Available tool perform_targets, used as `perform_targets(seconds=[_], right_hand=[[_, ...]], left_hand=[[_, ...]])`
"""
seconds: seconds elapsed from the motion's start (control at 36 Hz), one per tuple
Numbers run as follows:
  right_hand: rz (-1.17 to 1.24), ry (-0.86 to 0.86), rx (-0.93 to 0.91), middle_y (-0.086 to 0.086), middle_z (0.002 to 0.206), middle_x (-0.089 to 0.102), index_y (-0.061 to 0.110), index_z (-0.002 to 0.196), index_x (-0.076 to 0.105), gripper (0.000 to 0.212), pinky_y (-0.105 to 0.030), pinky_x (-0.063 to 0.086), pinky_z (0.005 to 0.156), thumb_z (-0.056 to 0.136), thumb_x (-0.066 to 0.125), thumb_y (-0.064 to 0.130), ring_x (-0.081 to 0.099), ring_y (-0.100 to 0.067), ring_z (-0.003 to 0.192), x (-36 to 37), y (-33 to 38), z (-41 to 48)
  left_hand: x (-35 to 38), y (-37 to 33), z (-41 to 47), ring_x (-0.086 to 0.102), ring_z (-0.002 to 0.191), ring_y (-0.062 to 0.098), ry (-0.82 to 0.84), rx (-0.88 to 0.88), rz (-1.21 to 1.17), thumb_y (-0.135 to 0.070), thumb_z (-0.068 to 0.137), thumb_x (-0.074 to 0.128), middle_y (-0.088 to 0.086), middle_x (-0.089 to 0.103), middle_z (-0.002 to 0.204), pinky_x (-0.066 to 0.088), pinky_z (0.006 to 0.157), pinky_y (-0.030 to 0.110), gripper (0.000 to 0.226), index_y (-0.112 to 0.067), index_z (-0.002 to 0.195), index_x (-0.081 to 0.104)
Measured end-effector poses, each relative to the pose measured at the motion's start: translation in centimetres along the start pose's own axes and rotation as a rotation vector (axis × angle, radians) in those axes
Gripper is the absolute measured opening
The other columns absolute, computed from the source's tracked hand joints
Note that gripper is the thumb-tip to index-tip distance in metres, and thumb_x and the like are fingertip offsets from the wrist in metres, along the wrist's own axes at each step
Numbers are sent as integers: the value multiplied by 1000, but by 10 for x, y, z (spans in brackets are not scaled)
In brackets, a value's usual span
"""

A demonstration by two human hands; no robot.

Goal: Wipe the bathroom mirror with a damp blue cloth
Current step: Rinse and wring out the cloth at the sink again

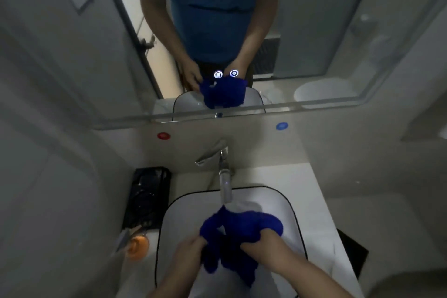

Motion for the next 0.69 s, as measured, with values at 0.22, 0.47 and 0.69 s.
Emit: perform_targets(seconds=[0.22,0.47,0.69], right_hand=[[-208,-127,139,-3,131,70,21,124,66,48,-27,47,93,98,45,56,66,-23,119,-8,-66,55],[-307,-492,268,-2,88,61,20,86,60,24,-37,53,85,89,54,43,65,-28,88,-64,-148,65],[-221,-476,226,-1,83,66,18,79,61,21,-34,52,78,88,57,36,65,-24,83,-72,-156,79]], left_hand=[[-18,9,21,71,99,17,75,-83,323,-26,109,51,0,74,111,58,79,27,19,-26,116,69],[-29,-114,54,72,101,24,-48,51,-125,-37,111,51,-2,74,112,56,83,38,19,-26,112,66],[-6,-155,88,52,64,16,104,15,-490,-18,103,52,2,55,78,42,53,26,17,-18,87,59]])
Point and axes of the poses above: each hand's wrist, its own z-axis towards the middle knuckle, its own x-axis out of the palm, y = z × x, the point moved 10 cm from there along z, towards the middle knuckle
